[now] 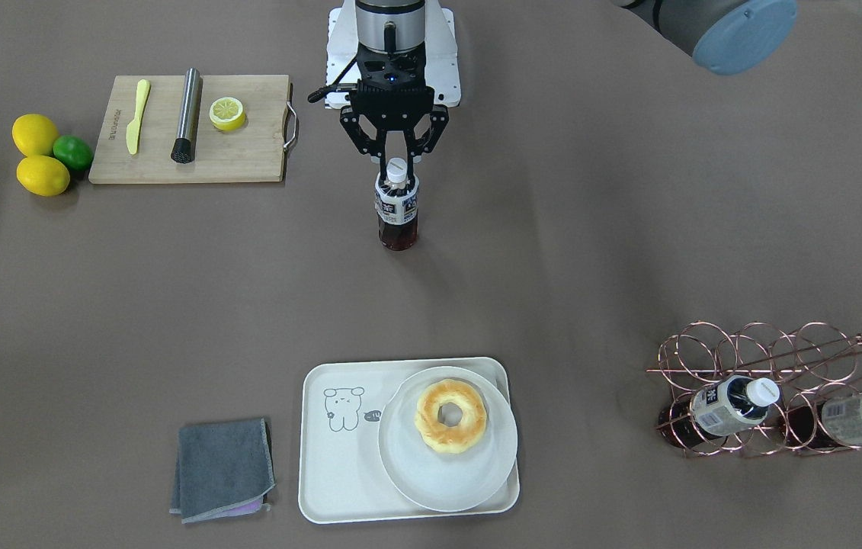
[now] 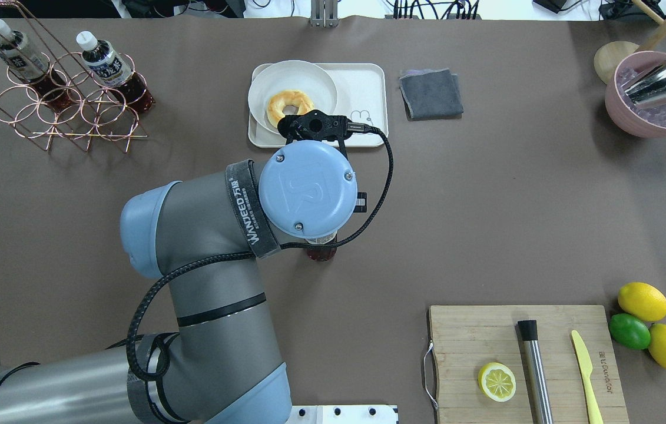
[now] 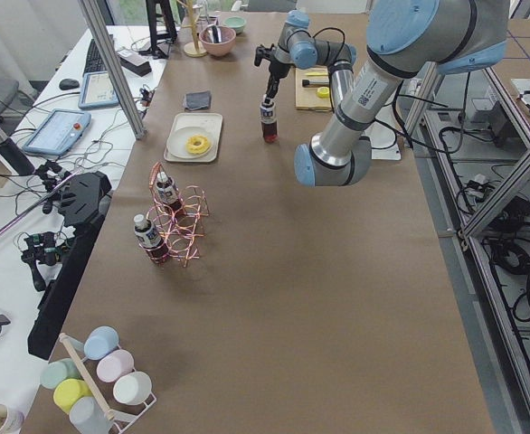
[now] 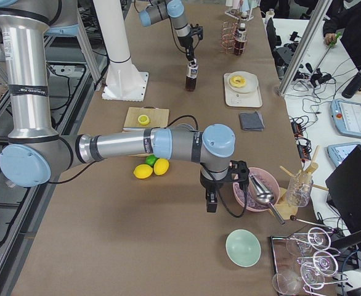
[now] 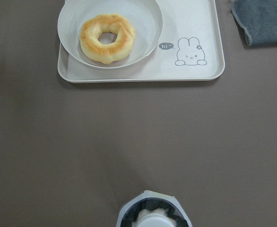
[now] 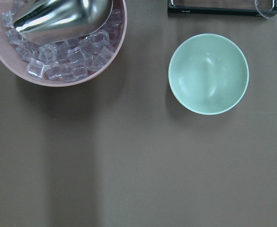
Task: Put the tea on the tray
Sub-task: 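Carry the bottle to the table middle and set it upright, releasing, then withdraw the left arm while the right arm swings toward the bottle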
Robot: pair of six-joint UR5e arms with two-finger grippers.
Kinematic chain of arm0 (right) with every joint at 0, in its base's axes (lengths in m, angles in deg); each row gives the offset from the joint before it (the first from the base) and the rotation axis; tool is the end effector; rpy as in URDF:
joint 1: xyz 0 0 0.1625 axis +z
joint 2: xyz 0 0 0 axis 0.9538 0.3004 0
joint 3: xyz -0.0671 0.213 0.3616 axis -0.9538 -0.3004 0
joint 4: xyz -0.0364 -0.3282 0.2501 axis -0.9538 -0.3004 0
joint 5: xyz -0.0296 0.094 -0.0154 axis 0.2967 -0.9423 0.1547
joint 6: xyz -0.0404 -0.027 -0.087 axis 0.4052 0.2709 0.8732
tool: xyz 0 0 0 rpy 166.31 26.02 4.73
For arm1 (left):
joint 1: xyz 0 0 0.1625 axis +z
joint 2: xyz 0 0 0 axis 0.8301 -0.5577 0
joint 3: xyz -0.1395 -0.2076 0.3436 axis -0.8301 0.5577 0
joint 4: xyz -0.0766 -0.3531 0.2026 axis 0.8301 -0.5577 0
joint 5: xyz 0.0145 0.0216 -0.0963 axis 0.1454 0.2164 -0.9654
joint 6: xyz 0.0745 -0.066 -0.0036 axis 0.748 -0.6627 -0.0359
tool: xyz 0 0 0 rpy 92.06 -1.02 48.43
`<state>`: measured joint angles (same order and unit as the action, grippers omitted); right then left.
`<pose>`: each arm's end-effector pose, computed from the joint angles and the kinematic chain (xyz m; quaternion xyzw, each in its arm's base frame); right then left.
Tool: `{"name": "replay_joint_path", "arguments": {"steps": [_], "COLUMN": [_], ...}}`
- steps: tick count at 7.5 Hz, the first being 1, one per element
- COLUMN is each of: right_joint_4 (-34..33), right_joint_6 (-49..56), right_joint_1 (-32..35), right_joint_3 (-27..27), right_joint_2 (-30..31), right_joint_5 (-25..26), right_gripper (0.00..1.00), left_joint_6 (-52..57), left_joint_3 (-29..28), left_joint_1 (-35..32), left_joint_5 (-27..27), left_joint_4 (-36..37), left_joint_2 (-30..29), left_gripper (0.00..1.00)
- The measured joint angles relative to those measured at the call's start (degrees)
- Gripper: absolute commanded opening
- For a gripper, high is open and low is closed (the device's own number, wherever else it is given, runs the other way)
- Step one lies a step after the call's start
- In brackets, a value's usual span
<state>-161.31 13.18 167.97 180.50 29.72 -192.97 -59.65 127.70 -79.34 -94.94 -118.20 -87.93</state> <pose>0.1151 -0.4893 0.5946 0.0210 -0.3487 0.0019 0.9370 0.5241 -0.3757 0.0552 0.1620 0.3799 -0.0650 0.9084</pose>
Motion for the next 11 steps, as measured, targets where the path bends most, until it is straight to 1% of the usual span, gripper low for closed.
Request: {"name": "replay_joint_path", "arguments": {"steps": [1, 4, 6, 7, 9, 10, 11], "right_joint_4": [0.00, 0.00, -0.01, -0.10, -0.55, -0.55, -0.42], "right_joint_6": [0.02, -0.01, -0.86, -2.57, -4.98, -6.70, -10.80], "right_joint_1": [0.00, 0.00, 0.00, -0.10, -1.23, -2.48, -4.34], "right_joint_3": [0.00, 0.01, 0.74, 1.38, 3.09, 4.47, 6.84], "right_joint_2": [-0.03, -0.46, -1.03, -1.85, -3.65, -4.37, -4.89], "right_joint_5": [0.00, -0.06, -0.70, -2.15, -4.60, -5.73, -7.75], "right_gripper": [1.00, 1.00, 1.00, 0.99, 0.99, 0.99, 1.00], "left_joint_6": [0.19, 0.24, 1.01, 2.18, 6.72, 10.88, 16.40], "left_joint_3": [0.07, 0.45, 2.48, 3.96, 6.15, 7.08, 8.22], "left_joint_1": [0.02, 0.03, -0.33, -1.89, -8.03, -11.53, -15.40], "left_joint_5": [0.03, 0.33, -0.45, -2.62, -9.89, -13.02, -15.71], "left_joint_4": [-0.10, -0.94, -1.74, -1.69, -1.43, -1.07, -0.85], "left_joint_2": [0.31, 1.04, 1.21, 1.34, 3.47, 5.67, 8.93], "left_gripper": [0.98, 0.98, 0.98, 0.98, 0.98, 0.98, 0.98]}}
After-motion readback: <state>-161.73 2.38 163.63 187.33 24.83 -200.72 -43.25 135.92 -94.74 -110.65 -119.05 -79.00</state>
